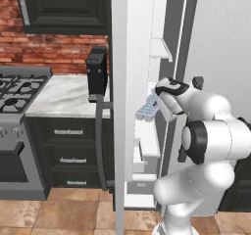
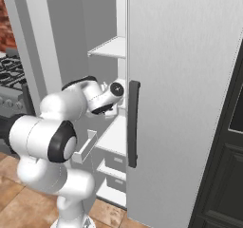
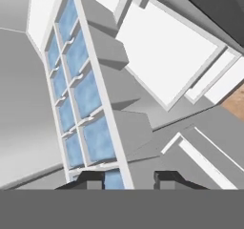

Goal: The ice cube tray has been filled with water. Take the tray and place it in the freezer to make ice. Close the freezer door after placing the tray.

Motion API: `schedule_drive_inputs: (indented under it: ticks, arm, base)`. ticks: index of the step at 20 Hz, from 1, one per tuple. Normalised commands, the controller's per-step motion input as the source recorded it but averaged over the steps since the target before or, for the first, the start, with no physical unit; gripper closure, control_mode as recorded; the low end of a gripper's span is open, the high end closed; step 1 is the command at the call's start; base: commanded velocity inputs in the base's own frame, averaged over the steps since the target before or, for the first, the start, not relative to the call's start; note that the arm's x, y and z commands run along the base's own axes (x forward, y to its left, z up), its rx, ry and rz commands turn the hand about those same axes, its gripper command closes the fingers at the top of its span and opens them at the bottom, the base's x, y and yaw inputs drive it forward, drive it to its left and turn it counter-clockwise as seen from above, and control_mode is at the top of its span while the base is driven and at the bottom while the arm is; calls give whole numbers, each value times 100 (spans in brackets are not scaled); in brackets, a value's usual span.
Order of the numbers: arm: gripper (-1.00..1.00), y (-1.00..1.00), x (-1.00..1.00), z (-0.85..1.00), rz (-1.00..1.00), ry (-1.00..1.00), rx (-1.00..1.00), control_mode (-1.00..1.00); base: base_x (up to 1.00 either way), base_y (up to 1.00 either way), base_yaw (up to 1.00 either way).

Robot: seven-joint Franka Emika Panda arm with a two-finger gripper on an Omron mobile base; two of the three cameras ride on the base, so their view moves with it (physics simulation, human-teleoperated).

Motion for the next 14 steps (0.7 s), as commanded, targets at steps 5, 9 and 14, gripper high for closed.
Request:
schedule_drive_inputs:
  ticks: [5, 9, 14]
  arm:
    - [100, 2, 35, -9, 0, 0, 0, -100]
    - [100, 4, 36, -15, 0, 0, 0, -100]
    - [100, 11, 27, -15, 0, -1, 0, -100]
  base:
    - [0, 0, 0]
    - [0, 0, 0]
    - [0, 0, 0]
